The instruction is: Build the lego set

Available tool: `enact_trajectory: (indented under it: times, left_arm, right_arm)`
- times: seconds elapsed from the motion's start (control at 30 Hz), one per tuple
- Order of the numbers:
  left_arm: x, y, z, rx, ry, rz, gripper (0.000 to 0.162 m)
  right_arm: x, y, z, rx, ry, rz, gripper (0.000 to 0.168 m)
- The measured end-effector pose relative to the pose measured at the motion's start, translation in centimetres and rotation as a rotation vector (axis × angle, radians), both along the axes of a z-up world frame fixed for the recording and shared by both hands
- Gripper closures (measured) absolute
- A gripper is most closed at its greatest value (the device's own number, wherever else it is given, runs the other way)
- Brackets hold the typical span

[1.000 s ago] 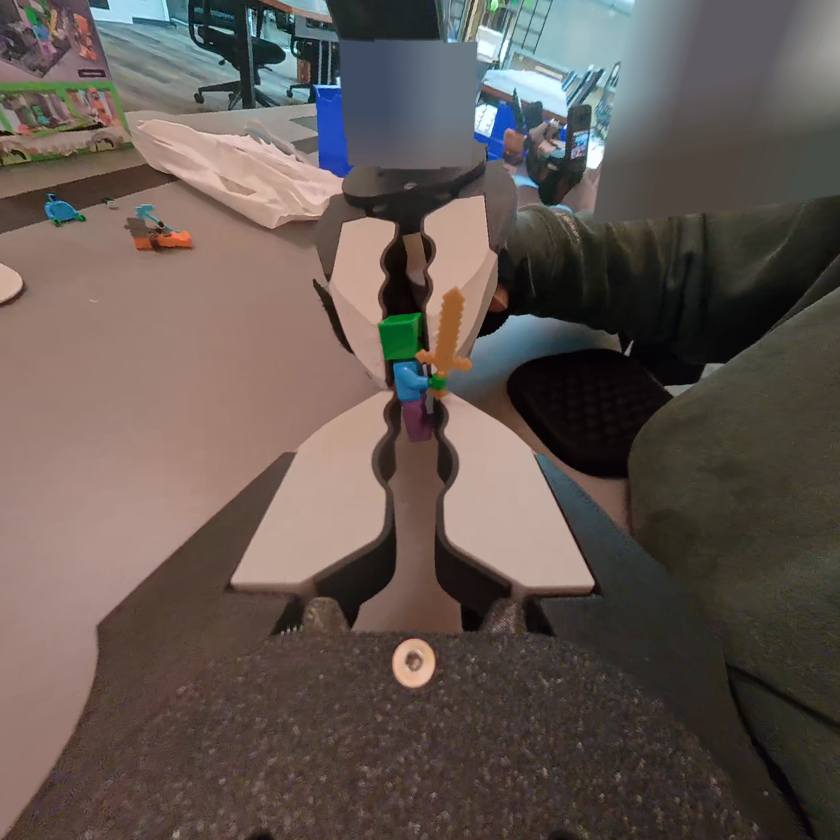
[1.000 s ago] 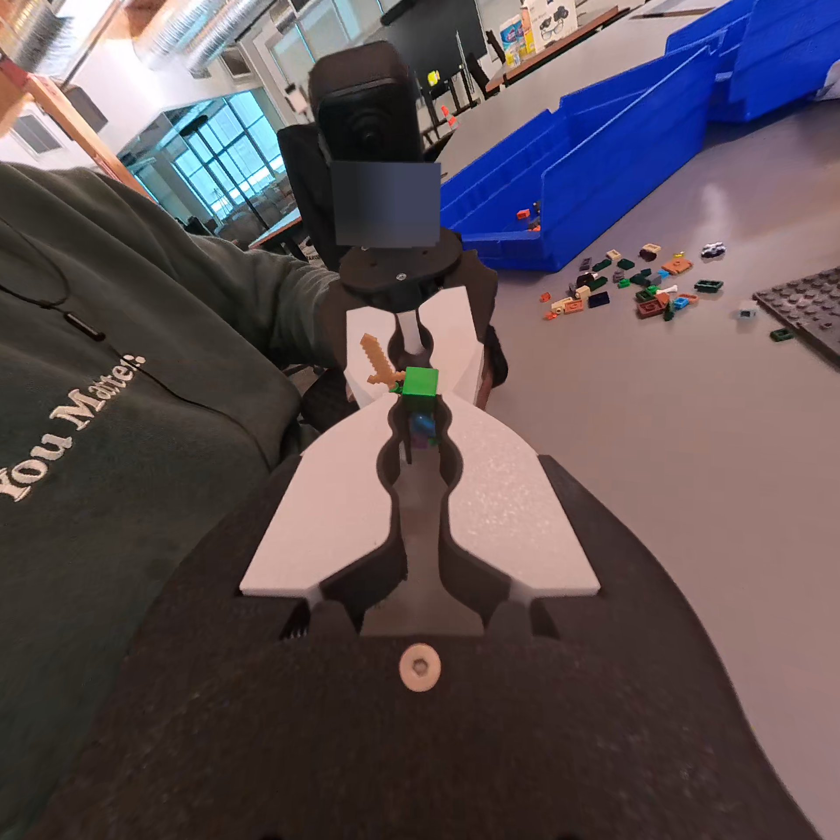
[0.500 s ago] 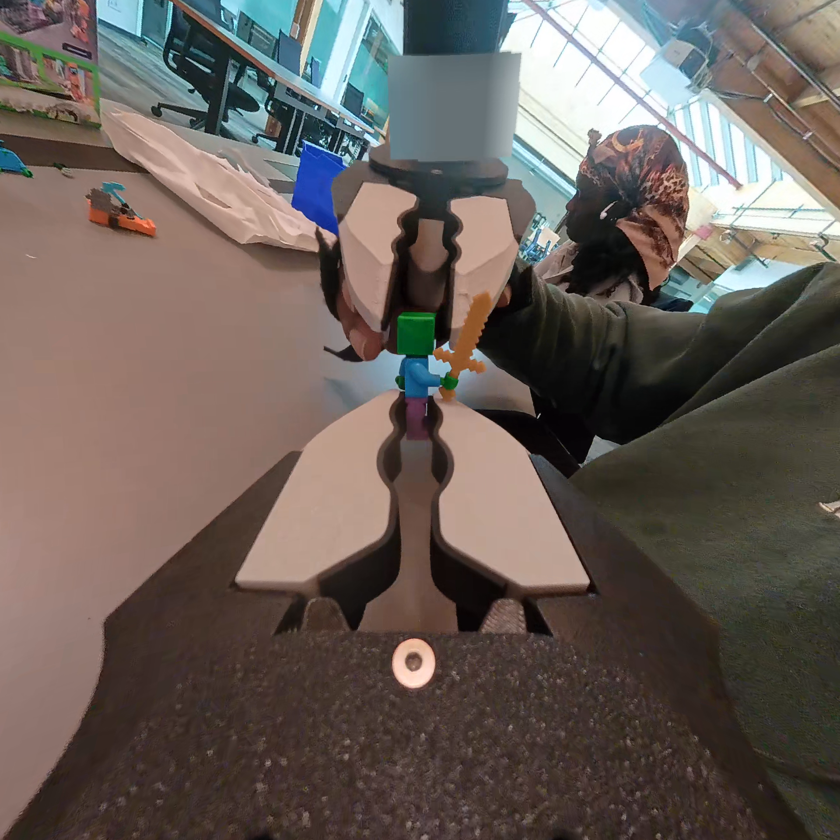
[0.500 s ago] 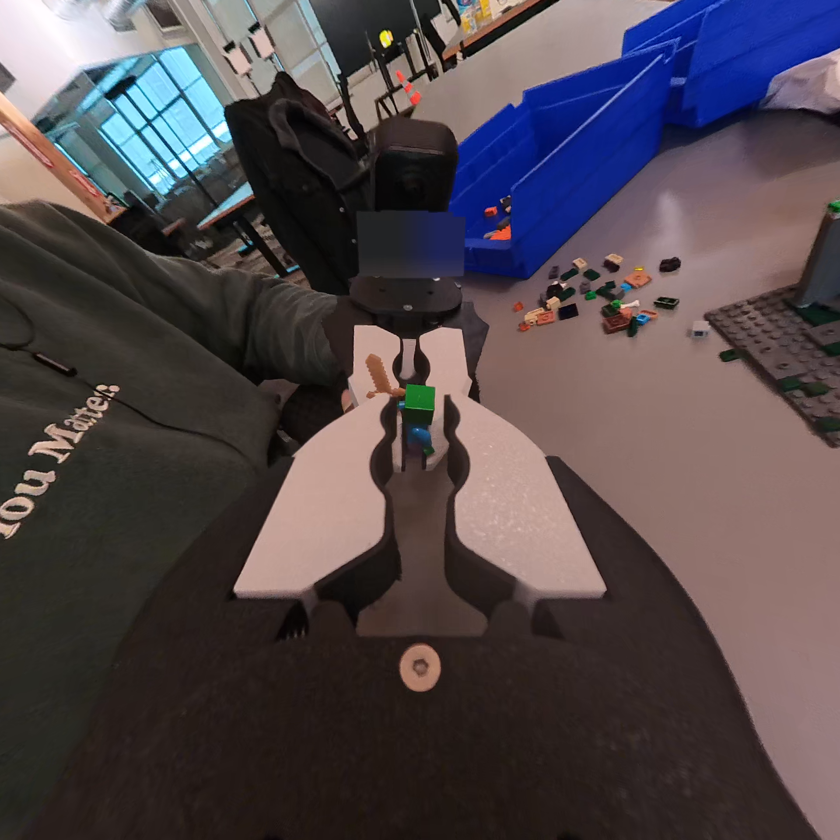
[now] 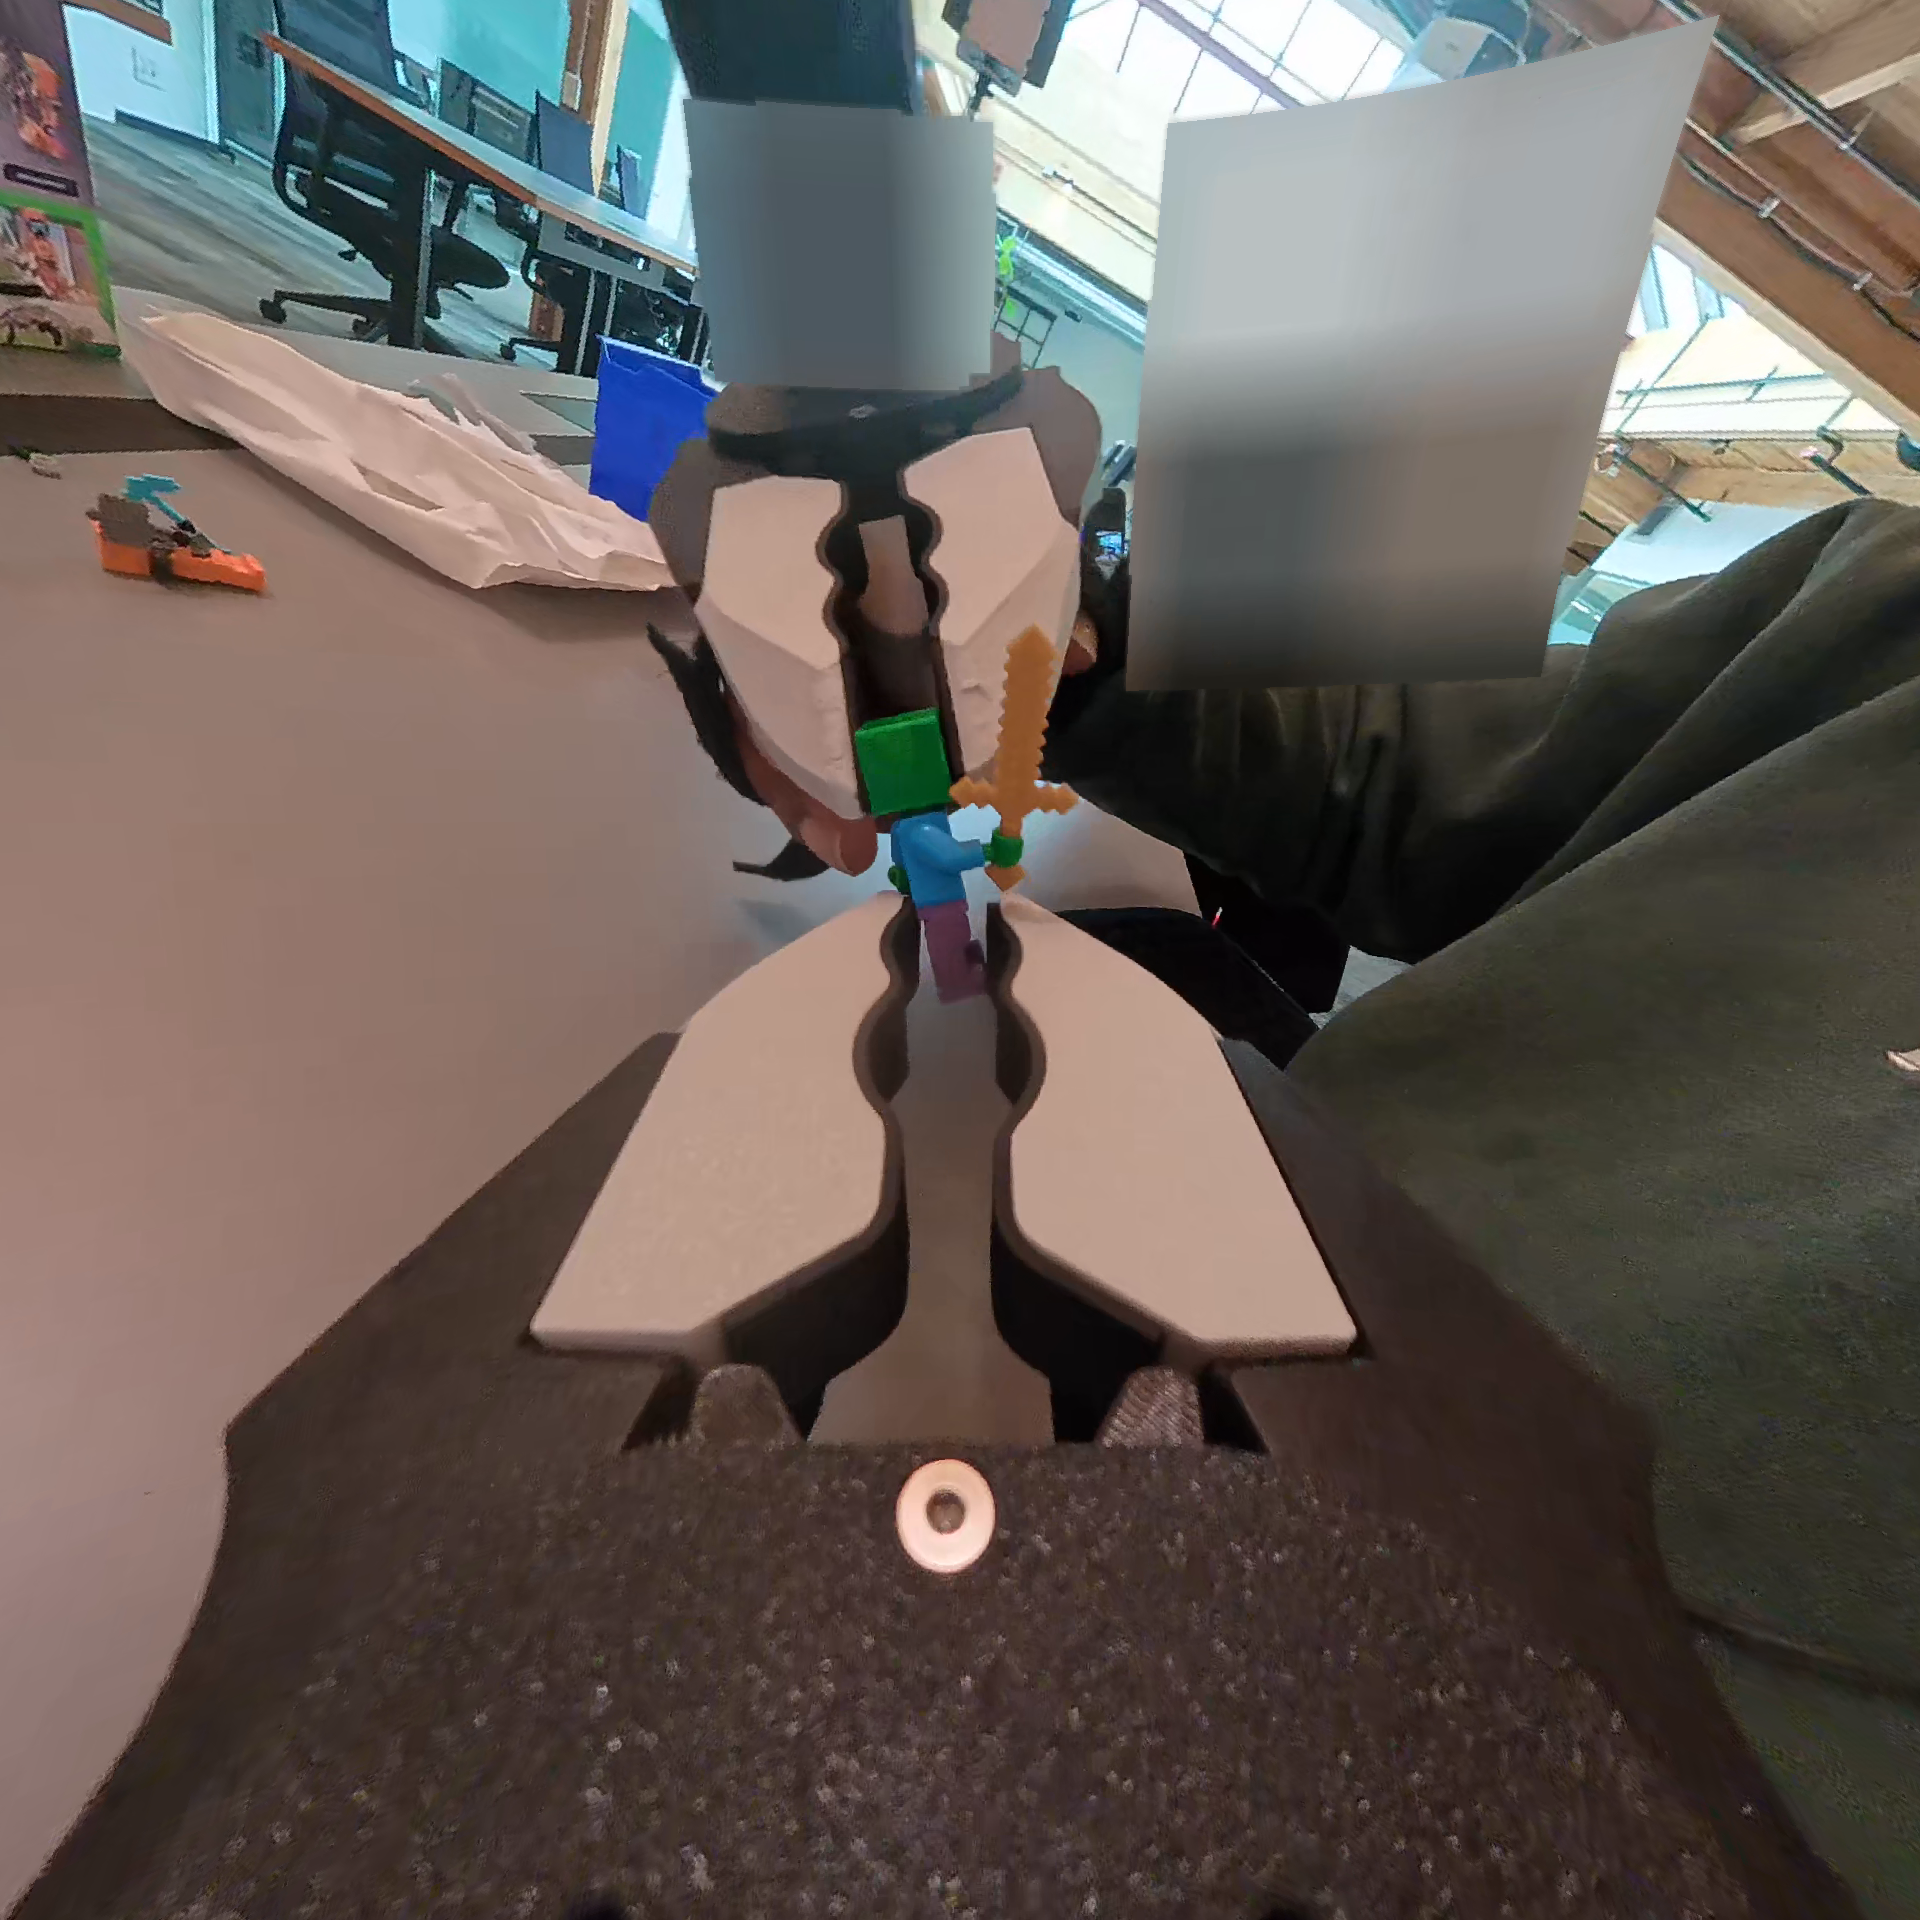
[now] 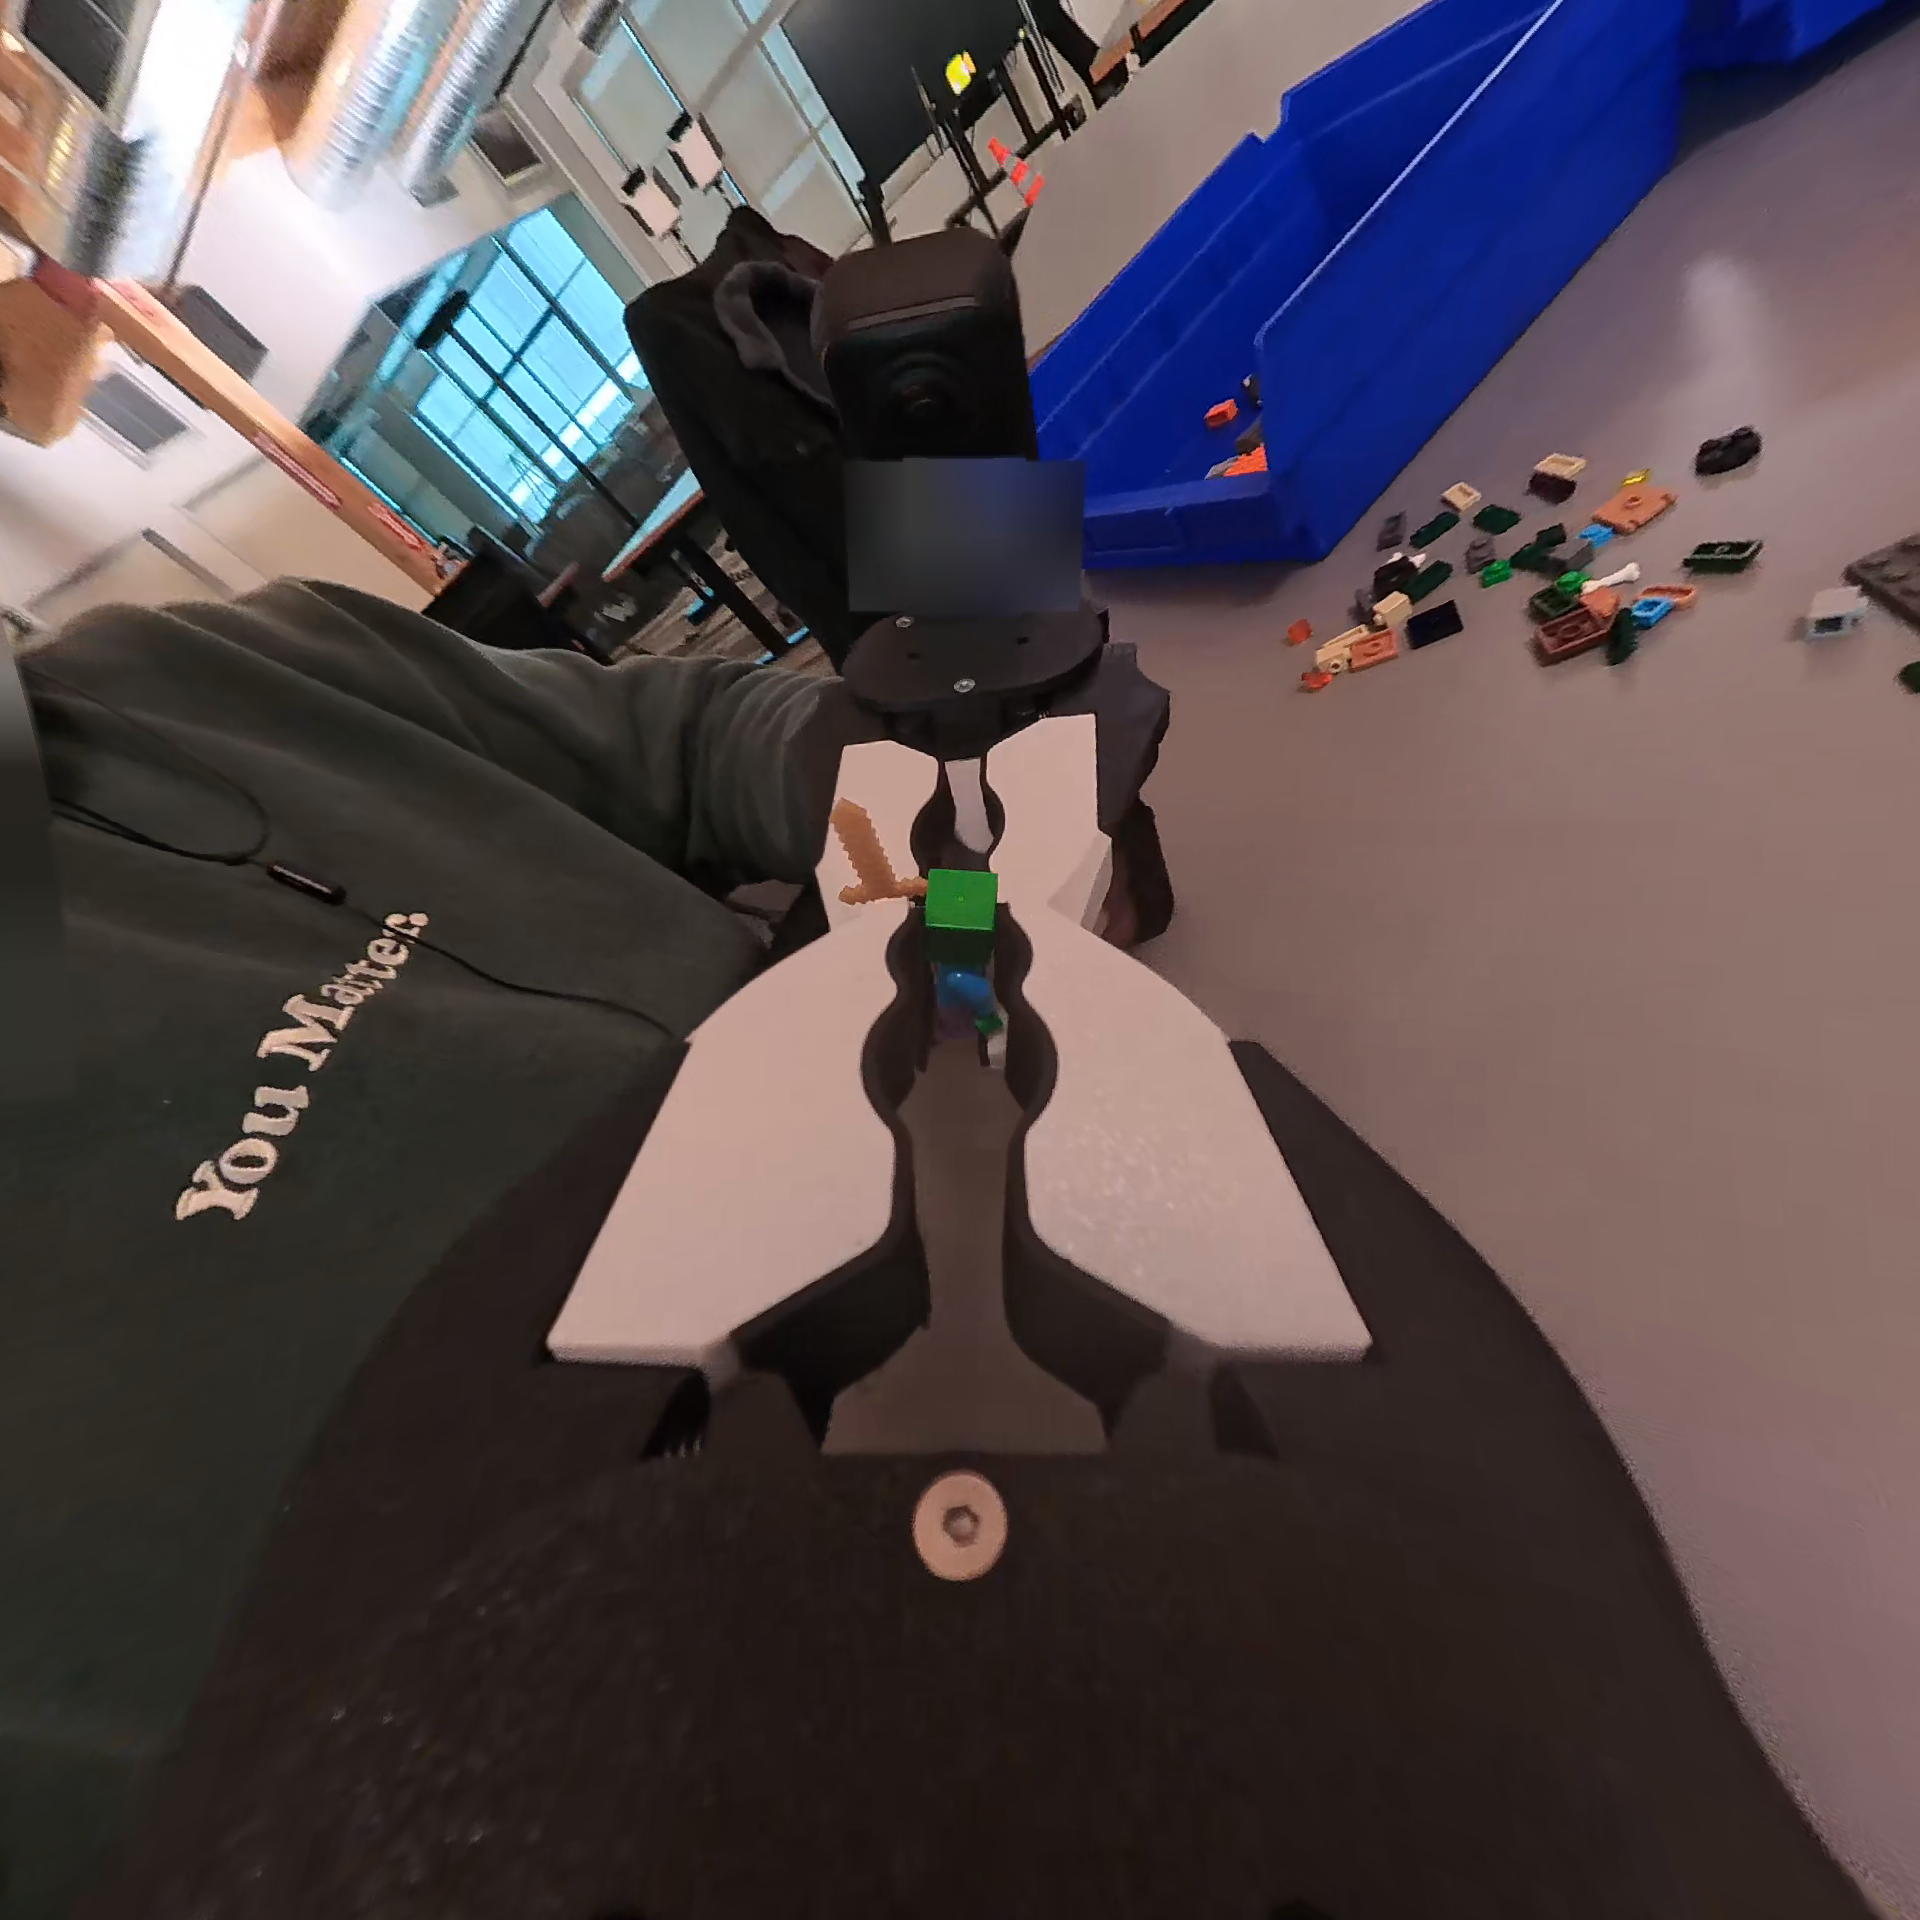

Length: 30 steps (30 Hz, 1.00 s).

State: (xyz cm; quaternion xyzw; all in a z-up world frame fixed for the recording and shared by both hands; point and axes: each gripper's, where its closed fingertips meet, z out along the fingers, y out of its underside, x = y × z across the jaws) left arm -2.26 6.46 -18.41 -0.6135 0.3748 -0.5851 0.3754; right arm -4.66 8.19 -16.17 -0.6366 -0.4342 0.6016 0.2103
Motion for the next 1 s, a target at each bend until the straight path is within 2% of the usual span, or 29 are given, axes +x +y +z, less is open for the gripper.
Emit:
enact_trajectory:
  times: [0.2, 0.33, 0.47, 0.63, 0.7, 0.77, 1.0]
  left_arm:
    - [-0.2, 0.1, -0.3, 0.016, 0.017, 0.003, 0.15]
    - [-0.4, 0.7, -0.6, -0.01, 0.033, 0.035, 0.154]
    - [-0.8, 1.7, -0.7, -0.026, 0.036, 0.091, 0.154]
    - [-1.1, 2.5, -1.5, -0.036, 0.081, 0.136, 0.154]
    - [-1.2, 2.6, -1.6, -0.024, 0.095, 0.148, 0.154]
    - [-1.2, 2.6, -1.6, -0.001, 0.107, 0.155, 0.154]
    - [-1.5, 2.8, -1.4, 0.134, 0.143, 0.195, 0.154]
  right_arm:
    - [-0.1, 0.1, -0.2, -0.052, -0.004, 0.01, 0.156]
    - [-0.2, 0.4, -0.3, 0.024, -0.03, -0.012, 0.155]
    - [-0.2, 1.0, 0.7, 0.271, -0.055, -0.082, 0.143]
    - [-1.2, 1.0, 1.6, 0.568, -0.103, -0.157, 0.143]
    - [-1.5, 0.9, 1.4, 0.628, -0.131, -0.154, 0.149]
    - [-1.6, 1.1, 1.3, 0.627, -0.145, -0.166, 0.157]
    - [-1.5, 1.0, 1.3, 0.563, -0.129, -0.156, 0.162]
